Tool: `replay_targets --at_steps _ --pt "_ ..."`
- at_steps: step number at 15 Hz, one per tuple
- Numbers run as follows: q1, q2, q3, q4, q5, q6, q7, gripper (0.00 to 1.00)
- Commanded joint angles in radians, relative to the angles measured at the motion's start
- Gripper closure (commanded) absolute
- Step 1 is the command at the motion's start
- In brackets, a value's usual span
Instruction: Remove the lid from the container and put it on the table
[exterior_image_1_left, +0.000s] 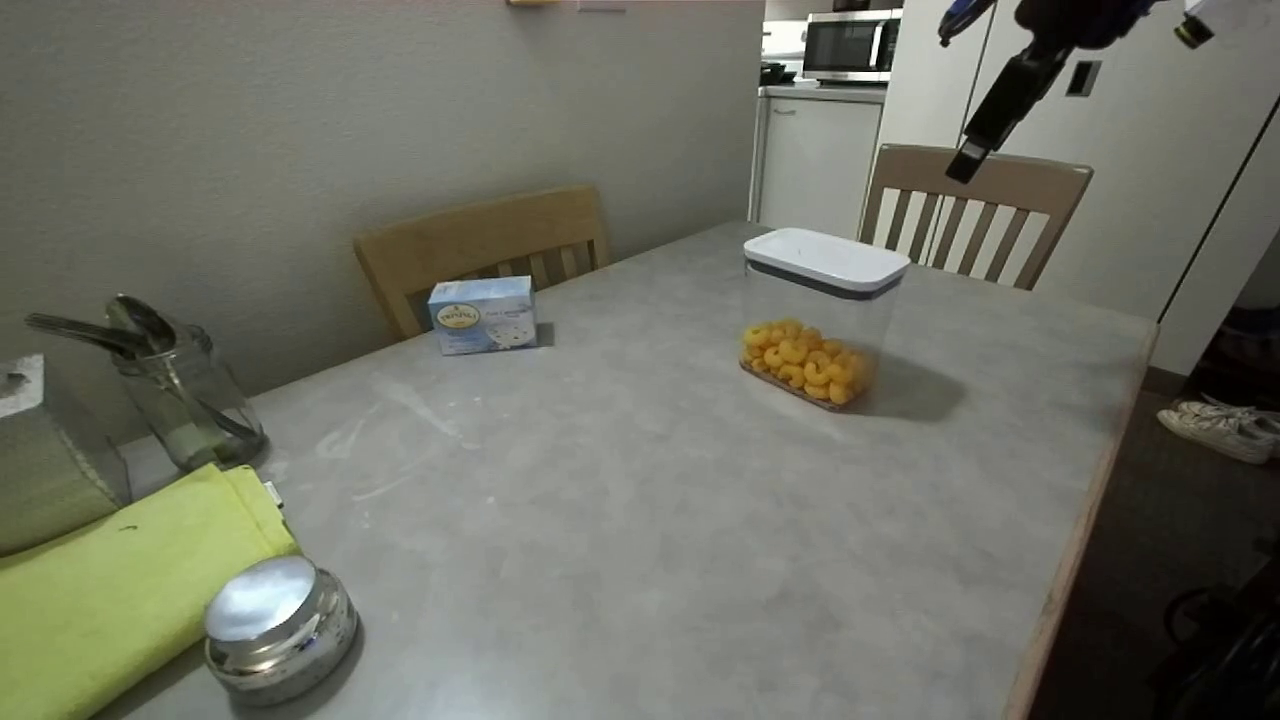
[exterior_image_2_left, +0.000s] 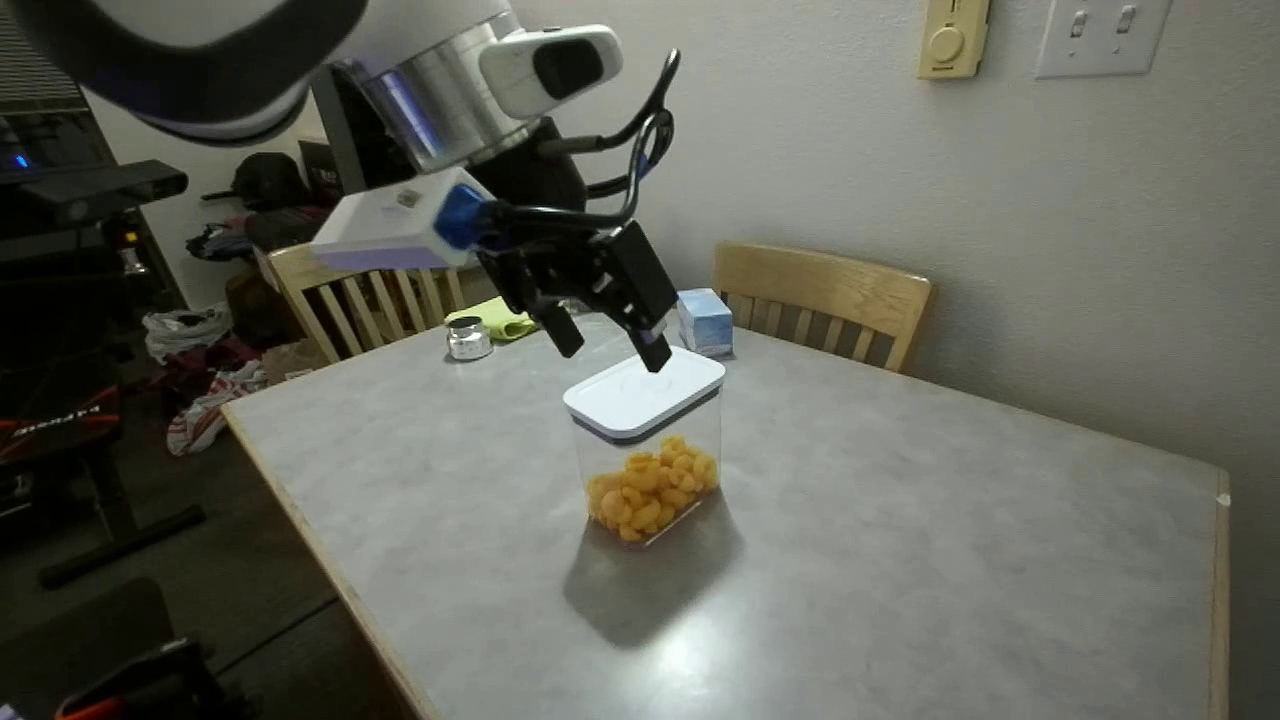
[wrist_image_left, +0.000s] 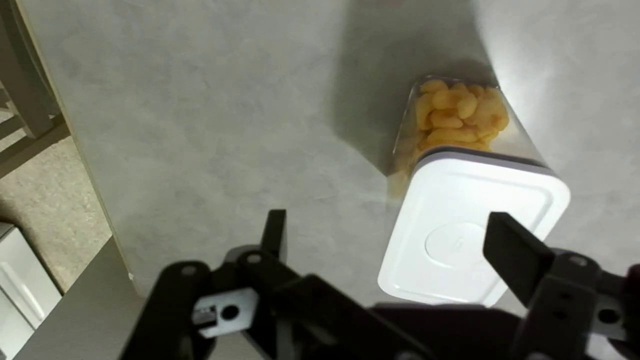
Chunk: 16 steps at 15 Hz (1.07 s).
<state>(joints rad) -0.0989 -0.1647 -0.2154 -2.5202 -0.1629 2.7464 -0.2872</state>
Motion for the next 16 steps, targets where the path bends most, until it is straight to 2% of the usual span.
replay_targets --at_steps 1,2,6,7,10,16 --pt "0.005 0.146 0.006 0.089 0.072 0.088 -0.039 0.0" --pt "-0.014 0.066 0.02 0.039 0.027 0.036 -0.003 0.0" --pt "-0.014 0.086 0.023 0.052 0.032 0.042 -0.002 0.0" --pt "-0.023 0.093 0.027 0.06 -0.008 0.037 0.031 0.0" --pt "-0.021 0.15 0.032 0.117 -0.04 0.033 0.045 0.0" --pt "-0.017 0.278 0.046 0.274 -0.006 0.031 -0.024 0.0"
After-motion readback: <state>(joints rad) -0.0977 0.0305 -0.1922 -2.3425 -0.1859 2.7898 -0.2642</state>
